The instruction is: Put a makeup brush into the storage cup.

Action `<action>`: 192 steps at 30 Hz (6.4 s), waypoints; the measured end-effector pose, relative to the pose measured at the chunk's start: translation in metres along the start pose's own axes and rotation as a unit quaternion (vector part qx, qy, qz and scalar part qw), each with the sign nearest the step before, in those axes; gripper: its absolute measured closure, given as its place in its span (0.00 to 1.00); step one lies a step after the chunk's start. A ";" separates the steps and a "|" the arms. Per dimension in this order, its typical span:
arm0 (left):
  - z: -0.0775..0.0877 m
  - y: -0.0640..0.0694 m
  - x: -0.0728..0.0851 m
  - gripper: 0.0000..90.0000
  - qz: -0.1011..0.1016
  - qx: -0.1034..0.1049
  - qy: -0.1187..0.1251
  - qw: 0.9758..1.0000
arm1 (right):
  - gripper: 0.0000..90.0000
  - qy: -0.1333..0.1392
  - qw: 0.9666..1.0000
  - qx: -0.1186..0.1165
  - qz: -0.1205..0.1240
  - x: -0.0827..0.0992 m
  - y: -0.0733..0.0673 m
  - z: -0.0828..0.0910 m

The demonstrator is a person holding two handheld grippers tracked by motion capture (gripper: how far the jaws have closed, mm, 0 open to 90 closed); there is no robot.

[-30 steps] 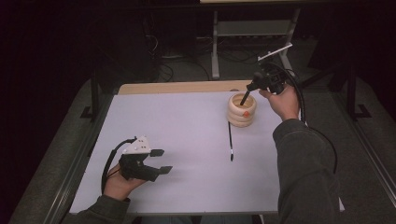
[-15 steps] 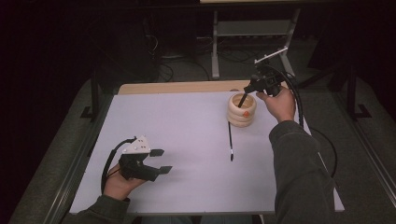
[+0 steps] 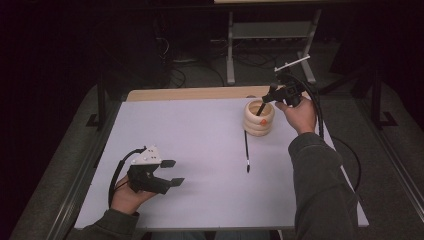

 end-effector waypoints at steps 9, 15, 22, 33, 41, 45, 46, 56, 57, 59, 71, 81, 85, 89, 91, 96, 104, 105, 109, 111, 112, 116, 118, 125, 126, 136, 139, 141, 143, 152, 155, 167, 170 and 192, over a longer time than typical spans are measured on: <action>0.000 0.000 0.000 0.36 0.007 0.001 0.004 1.000 | 0.74 0.015 1.000 -0.002 -0.003 0.010 0.003 0.006; 0.001 -0.001 0.000 0.36 0.004 0.000 0.004 1.000 | 0.67 0.022 1.000 -0.001 -0.001 0.014 0.002 0.017; 0.001 -0.002 -0.001 0.36 0.007 0.001 0.006 1.000 | 0.61 0.034 0.999 -0.010 -0.003 0.019 0.000 0.027; 0.004 -0.004 -0.001 0.35 0.012 -0.001 0.010 1.000 | 0.52 0.049 0.999 -0.015 0.006 0.027 -0.007 0.041; 0.004 -0.006 -0.001 0.34 0.012 -0.003 0.008 1.000 | 0.50 0.056 0.998 -0.026 0.011 0.033 -0.015 0.043; 0.005 -0.006 -0.001 0.34 0.011 -0.005 0.009 1.000 | 0.49 0.053 0.998 -0.028 0.014 0.037 -0.019 0.044; 0.005 -0.006 -0.001 0.34 0.011 -0.006 0.009 1.000 | 0.49 0.054 0.998 -0.029 0.018 0.038 -0.021 0.045; 0.005 -0.006 -0.001 0.34 0.010 -0.007 0.008 1.000 | 0.46 0.060 0.997 -0.035 0.040 0.045 -0.038 0.052; 0.005 -0.006 -0.001 0.34 0.011 -0.007 0.008 1.000 | 0.45 0.059 0.997 -0.036 0.038 0.047 -0.040 0.053; 0.005 -0.006 -0.001 0.34 0.012 -0.007 0.008 1.000 | 0.45 0.062 0.997 -0.038 0.039 0.049 -0.042 0.054; 0.005 -0.006 -0.001 0.34 0.010 -0.006 0.008 1.000 | 0.42 0.062 0.997 -0.045 0.034 0.069 -0.050 0.051; 0.003 -0.006 0.000 0.33 0.012 -0.004 0.005 1.000 | 0.42 0.047 0.997 -0.041 0.043 0.075 -0.060 0.045; 0.001 -0.005 0.001 0.33 0.010 -0.003 0.004 1.000 | 0.42 0.045 0.997 -0.045 0.042 0.078 -0.066 0.043; 0.000 -0.004 0.001 0.33 0.010 -0.004 0.000 1.000 | 0.43 0.039 0.997 -0.045 0.043 0.080 -0.068 0.037; 0.000 -0.003 0.000 0.33 0.011 -0.005 0.002 1.000 | 0.44 0.037 0.997 -0.046 0.044 0.081 -0.070 0.036; 0.000 -0.001 0.000 0.33 0.008 -0.005 0.003 1.000 | 0.44 0.029 0.997 -0.043 0.048 0.086 -0.075 0.031; 0.000 -0.001 0.000 0.33 0.009 -0.006 0.004 1.000 | 0.47 0.010 0.998 -0.045 0.049 0.091 -0.083 0.012; 0.000 -0.001 0.000 0.33 0.008 -0.006 0.005 1.000 | 0.48 0.008 0.998 -0.048 0.047 0.091 -0.085 0.009; 0.000 -0.001 0.000 0.33 0.010 -0.005 0.004 1.000 | 0.50 -0.005 0.997 -0.049 0.053 0.091 -0.091 -0.004; -0.001 -0.001 0.001 0.33 0.009 -0.005 0.002 1.000 | 0.51 -0.012 0.997 -0.045 0.056 0.090 -0.092 -0.010; -0.001 -0.001 0.001 0.33 0.009 -0.006 0.002 1.000 | 0.52 -0.014 0.997 -0.045 0.058 0.090 -0.093 -0.013; 0.000 -0.001 0.000 0.33 0.006 -0.007 0.005 1.000 | 0.54 -0.022 0.997 -0.044 0.054 0.090 -0.094 -0.024; 0.000 -0.001 0.000 0.33 0.007 -0.006 0.005 1.000 | 0.55 -0.027 0.997 -0.043 0.051 0.091 -0.095 -0.028; -0.001 -0.001 -0.001 0.33 0.006 -0.006 0.005 1.000 | 0.59 -0.037 0.998 -0.041 0.033 0.093 -0.095 -0.044; 0.000 -0.001 -0.001 0.33 0.006 -0.006 0.005 1.000 | 0.59 -0.042 0.998 -0.042 0.033 0.094 -0.095 -0.045; 0.000 0.000 0.000 0.33 0.009 -0.006 0.005 1.000 | 0.65 -0.060 0.997 -0.042 0.019 0.100 -0.096 -0.061; 0.000 0.000 0.000 0.33 0.011 -0.005 0.005 1.000 | 0.69 -0.074 0.996 -0.038 0.015 0.104 -0.096 -0.068; 0.000 -0.001 0.000 0.33 0.012 -0.005 0.003 1.000 | 0.72 -0.080 0.996 -0.036 0.014 0.106 -0.096 -0.071; 0.000 -0.001 0.001 0.33 0.010 -0.005 0.001 1.000 | 0.74 -0.085 0.996 -0.035 0.010 0.108 -0.097 -0.075; 0.000 -0.001 0.000 0.33 0.006 -0.005 0.000 1.000 | 0.79 -0.100 0.995 -0.023 0.014 0.111 -0.099 -0.081; 0.000 -0.001 0.000 0.33 0.006 -0.005 0.002 1.000 | 0.79 -0.106 0.994 -0.018 0.008 0.113 -0.097 -0.083; 0.001 -0.001 -0.001 0.33 0.007 -0.005 0.003 1.000 | 0.83 -0.121 0.992 0.005 0.027 0.114 -0.101 -0.087; 0.001 -0.001 -0.001 0.33 0.005 -0.005 0.004 1.000 | 0.85 -0.125 0.992 0.018 0.022 0.114 -0.102 -0.087; 0.002 -0.002 -0.002 0.33 0.004 -0.006 0.003 1.000 | 0.95 -0.122 0.991 0.016 0.049 0.113 -0.103 -0.086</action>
Point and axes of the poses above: each handheld gripper's, and its own axes: z roughly backward along the jaws, x roughly out of its underside, y roughly to its right, the point moved 9 cm from there along -z, roughly forward along the jaws, and after that the axes turned 12 degrees about z, right-handed, at the moved point
